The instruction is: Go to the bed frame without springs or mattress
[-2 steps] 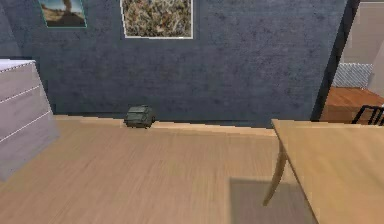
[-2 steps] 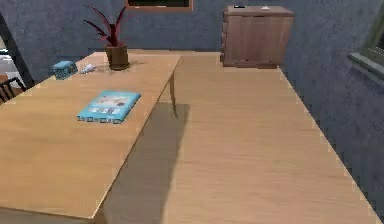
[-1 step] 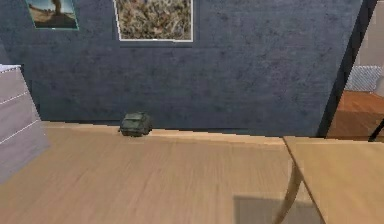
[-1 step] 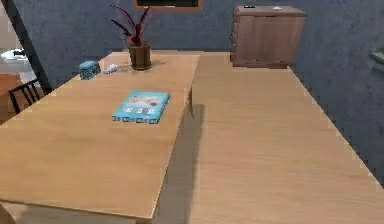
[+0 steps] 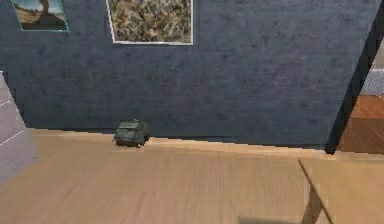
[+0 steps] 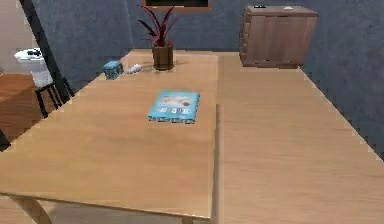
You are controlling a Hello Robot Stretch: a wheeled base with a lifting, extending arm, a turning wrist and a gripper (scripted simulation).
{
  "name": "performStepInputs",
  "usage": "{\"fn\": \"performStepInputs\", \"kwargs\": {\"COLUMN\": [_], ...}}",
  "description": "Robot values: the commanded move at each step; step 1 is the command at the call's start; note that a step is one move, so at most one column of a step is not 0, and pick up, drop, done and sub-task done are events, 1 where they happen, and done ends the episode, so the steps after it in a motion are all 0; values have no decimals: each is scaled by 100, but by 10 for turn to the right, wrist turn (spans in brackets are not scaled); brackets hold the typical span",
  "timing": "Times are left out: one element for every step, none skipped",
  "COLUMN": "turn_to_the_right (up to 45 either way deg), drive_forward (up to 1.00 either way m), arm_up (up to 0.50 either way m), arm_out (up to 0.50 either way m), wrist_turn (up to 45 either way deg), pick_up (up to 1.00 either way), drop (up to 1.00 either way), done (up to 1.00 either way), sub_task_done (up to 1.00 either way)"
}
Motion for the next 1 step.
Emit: {"fn": "performStepInputs", "kwargs": {"turn_to_the_right": [-450], "drive_forward": [0], "arm_up": [0], "arm_out": [0], "wrist_turn": [0], "pick_up": [0], "drop": [0], "done": [0], "sub_task_done": [0]}}
